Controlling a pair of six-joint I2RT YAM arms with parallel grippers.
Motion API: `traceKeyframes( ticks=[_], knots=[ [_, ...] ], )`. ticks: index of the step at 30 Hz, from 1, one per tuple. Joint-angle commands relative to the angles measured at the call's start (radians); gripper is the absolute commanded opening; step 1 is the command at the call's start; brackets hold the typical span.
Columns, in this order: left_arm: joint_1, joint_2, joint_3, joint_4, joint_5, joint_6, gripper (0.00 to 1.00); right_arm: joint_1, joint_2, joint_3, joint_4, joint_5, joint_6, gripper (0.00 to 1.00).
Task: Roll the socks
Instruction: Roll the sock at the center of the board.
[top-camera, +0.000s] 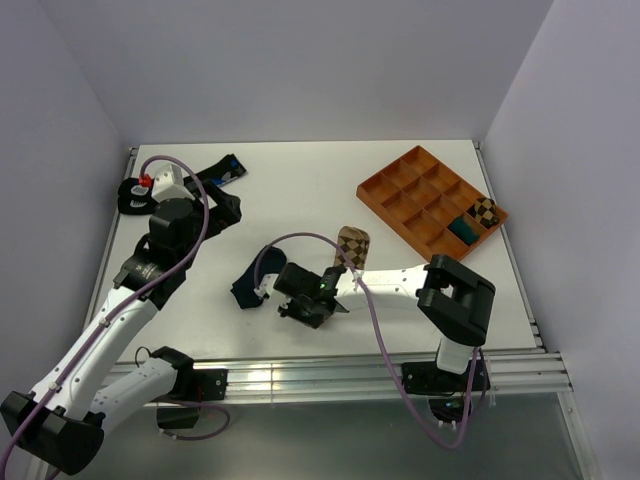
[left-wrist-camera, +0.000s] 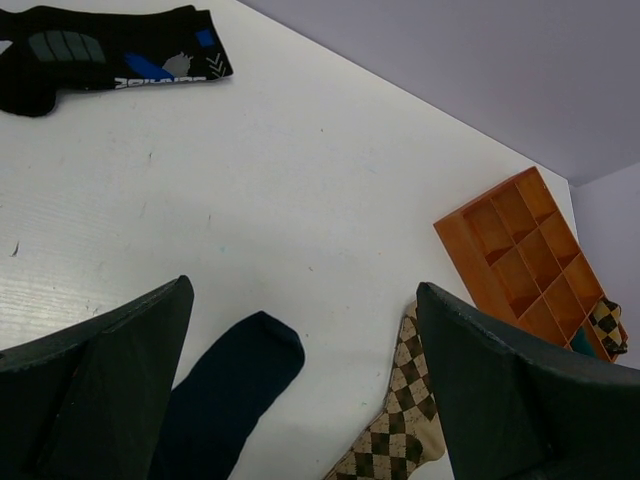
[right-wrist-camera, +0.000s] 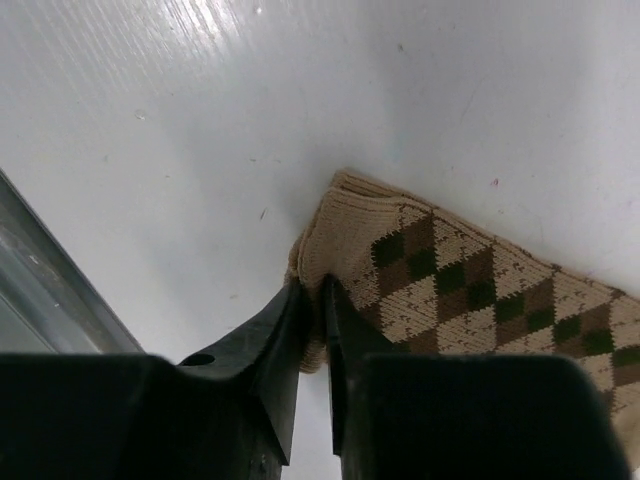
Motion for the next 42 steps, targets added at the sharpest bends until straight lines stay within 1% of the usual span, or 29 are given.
traceKeyframes(
  ticks=[1, 3, 8, 13, 18, 19, 22, 23, 25, 26, 27, 28, 31, 33, 35, 39, 40, 42],
  knots=[
    [0.004, -0.023, -0.007, 0.03, 0.003, 0.005, 1.0, 0.0, -0.001, 0.026, 0.058, -0.008, -0.06, 0.19],
    [0.006, -0.028, -0.016, 0.028, -0.003, -0.003, 0.99, -0.011, -0.016, 0.029, 0.11, -0.015, -0.126, 0.15],
    [0.006, -0.04, -0.016, -0.001, -0.054, -0.032, 0.99, -0.028, -0.025, 0.065, 0.182, -0.075, -0.238, 0.09],
    [0.01, -0.11, -0.039, -0.036, -0.141, -0.083, 1.0, -0.028, -0.038, 0.046, 0.299, -0.141, -0.345, 0.07],
    [0.016, -0.141, -0.063, -0.055, -0.151, -0.103, 0.99, -0.028, -0.032, 0.039, 0.281, -0.222, -0.382, 0.05],
    [0.016, -0.138, -0.068, -0.055, -0.139, -0.103, 0.97, -0.028, -0.05, 0.014, 0.276, -0.224, -0.388, 0.04],
    [0.016, -0.126, -0.106, -0.027, -0.1, -0.103, 0.93, -0.041, -0.081, -0.007, 0.21, -0.254, -0.393, 0.04],
    [0.016, -0.121, -0.121, 0.003, -0.071, -0.103, 0.92, -0.07, -0.09, -0.01, 0.187, -0.271, -0.384, 0.03],
    [0.016, -0.111, -0.164, 0.039, -0.039, -0.106, 0.89, -0.11, -0.122, -0.004, 0.097, -0.345, -0.378, 0.03],
    [0.016, -0.107, -0.178, 0.081, -0.001, -0.103, 0.87, -0.132, -0.131, -0.001, 0.063, -0.366, -0.382, 0.03],
    [0.016, -0.104, -0.203, 0.099, 0.013, -0.103, 0.86, -0.173, -0.15, 0.002, -0.004, -0.391, -0.384, 0.03],
    [0.016, -0.098, -0.214, 0.114, 0.029, -0.103, 0.83, -0.191, -0.156, 0.009, -0.037, -0.405, -0.388, 0.03],
    [0.015, -0.065, -0.263, 0.206, 0.114, -0.095, 0.77, -0.241, -0.164, 0.025, -0.156, -0.455, -0.417, 0.03],
    [0.013, -0.051, -0.308, 0.284, 0.206, -0.081, 0.75, -0.253, -0.167, 0.017, -0.198, -0.453, -0.45, 0.04],
    [0.001, -0.025, -0.332, 0.341, 0.242, -0.078, 0.73, -0.256, -0.165, -0.009, -0.2, -0.442, -0.471, 0.04],
    [-0.05, 0.028, -0.356, 0.404, 0.277, -0.052, 0.71, -0.262, -0.139, -0.023, -0.218, -0.475, -0.493, 0.04],
    [-0.062, 0.052, -0.359, 0.427, 0.291, -0.043, 0.7, -0.262, -0.137, -0.027, -0.223, -0.485, -0.496, 0.05],
    [-0.097, 0.077, -0.367, 0.441, 0.293, -0.04, 0.7, -0.262, -0.142, -0.033, -0.217, -0.488, -0.493, 0.17]
  ],
)
